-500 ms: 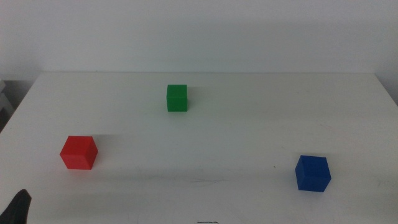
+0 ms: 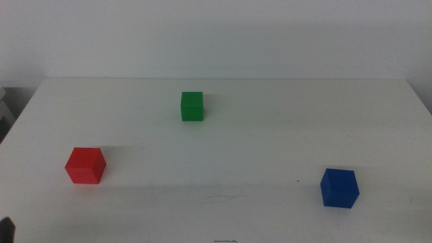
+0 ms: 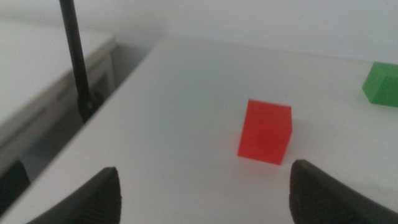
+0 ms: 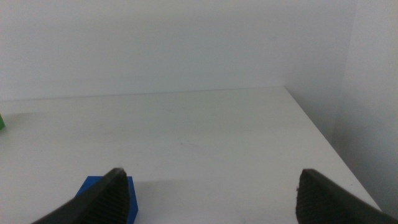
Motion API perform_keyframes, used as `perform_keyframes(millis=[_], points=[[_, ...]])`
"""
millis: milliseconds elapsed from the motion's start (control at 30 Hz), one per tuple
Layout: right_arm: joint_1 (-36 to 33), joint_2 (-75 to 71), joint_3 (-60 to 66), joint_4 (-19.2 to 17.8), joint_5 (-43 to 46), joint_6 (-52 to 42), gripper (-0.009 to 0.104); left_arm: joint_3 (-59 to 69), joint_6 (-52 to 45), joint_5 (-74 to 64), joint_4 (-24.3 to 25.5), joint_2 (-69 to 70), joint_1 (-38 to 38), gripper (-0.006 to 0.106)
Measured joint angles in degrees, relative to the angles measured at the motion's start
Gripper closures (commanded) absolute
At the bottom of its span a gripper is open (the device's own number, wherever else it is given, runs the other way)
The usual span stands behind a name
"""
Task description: Stack red cubes first, then green, then blue cubes in a specific spot.
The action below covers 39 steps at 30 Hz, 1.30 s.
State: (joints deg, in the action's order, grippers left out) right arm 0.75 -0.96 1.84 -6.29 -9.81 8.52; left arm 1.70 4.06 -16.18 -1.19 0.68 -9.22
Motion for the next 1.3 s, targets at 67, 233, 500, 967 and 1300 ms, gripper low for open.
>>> perform_keyframes(millis=[67, 233, 500, 967, 1300], points=[[0.0, 0.0, 0.0, 0.0, 0.0, 0.0, 0.001, 0.0, 1.04, -1.38, -1.74, 0.0, -0.16, 0.009], [0.0, 0.0, 0.0, 0.0, 0.0, 0.0, 0.001, -3.27, 2.28, -3.57, -6.8, -5.92, -0.15, 0.009], [0.0, 0.0, 0.0, 0.0, 0.0, 0.0, 0.001, -26.25, -2.94, -18.57, -7.57, -28.64, -0.15, 0.009], [0.0, 0.0, 0.0, 0.0, 0.0, 0.0, 0.001, -54.71, -6.38, -50.77, -4.88, -54.62, -0.15, 0.009], [0.0, 0.0, 0.0, 0.0, 0.0, 0.0, 0.001, -55.32, -7.06, -45.81, -5.23, -62.06, -0.15, 0.009]])
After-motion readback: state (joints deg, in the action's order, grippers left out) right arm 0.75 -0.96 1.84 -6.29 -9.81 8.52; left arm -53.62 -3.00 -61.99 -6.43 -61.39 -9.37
